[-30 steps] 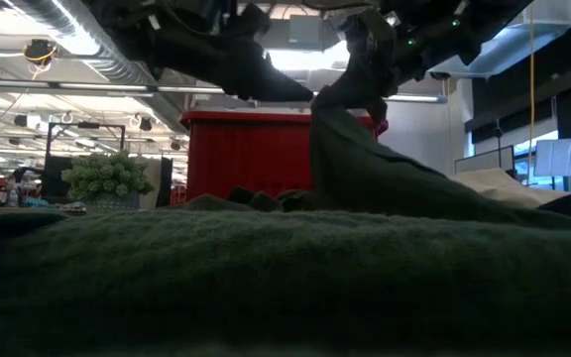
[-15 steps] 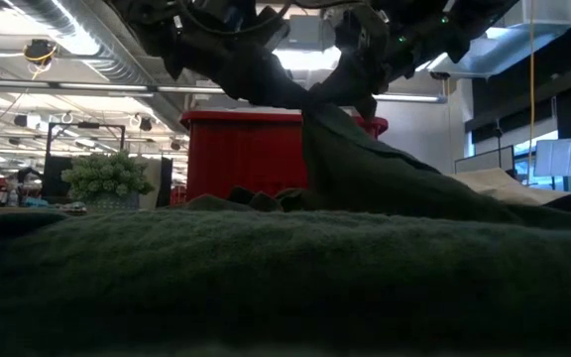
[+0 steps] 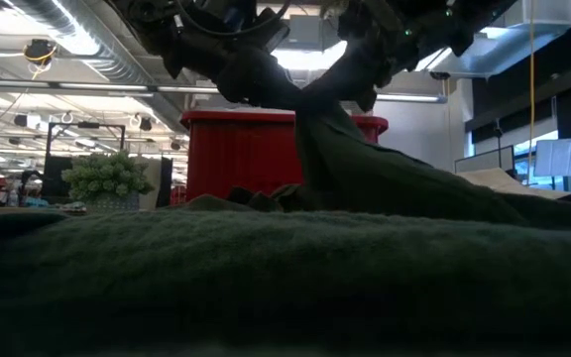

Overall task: Fold laundry
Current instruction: Fold the green polo shirt

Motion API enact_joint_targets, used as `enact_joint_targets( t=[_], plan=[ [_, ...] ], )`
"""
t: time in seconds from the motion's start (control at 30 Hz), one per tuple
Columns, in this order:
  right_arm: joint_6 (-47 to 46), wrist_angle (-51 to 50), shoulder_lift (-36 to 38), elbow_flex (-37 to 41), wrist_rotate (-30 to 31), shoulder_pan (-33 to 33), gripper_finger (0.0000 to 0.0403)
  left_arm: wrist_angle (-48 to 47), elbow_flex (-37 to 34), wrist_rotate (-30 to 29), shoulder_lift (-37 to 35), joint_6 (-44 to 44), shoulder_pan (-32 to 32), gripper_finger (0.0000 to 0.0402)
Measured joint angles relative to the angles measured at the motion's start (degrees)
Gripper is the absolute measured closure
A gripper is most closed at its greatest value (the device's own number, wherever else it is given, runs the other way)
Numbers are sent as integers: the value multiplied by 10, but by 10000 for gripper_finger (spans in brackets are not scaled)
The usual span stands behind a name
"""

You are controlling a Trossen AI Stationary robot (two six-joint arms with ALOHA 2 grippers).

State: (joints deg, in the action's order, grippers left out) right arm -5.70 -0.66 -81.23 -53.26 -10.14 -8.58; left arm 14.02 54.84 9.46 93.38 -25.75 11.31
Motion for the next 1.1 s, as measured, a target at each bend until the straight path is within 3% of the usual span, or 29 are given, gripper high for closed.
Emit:
enact_joint_targets(
  t=[0.3,0.7,0.93,1.1],
  plan=[
    [28,-244,14,-118,41,29,267,18,3,-4,0,-4,-2,400],
    [46,-270,-22,-150,85,56,266,34,-3,29,1,15,-14,398],
    [48,-281,-43,-151,108,55,273,-6,-7,32,2,31,-32,343],
    [49,-270,-44,-151,107,55,323,-49,-6,-18,2,31,-31,285]
  ],
)
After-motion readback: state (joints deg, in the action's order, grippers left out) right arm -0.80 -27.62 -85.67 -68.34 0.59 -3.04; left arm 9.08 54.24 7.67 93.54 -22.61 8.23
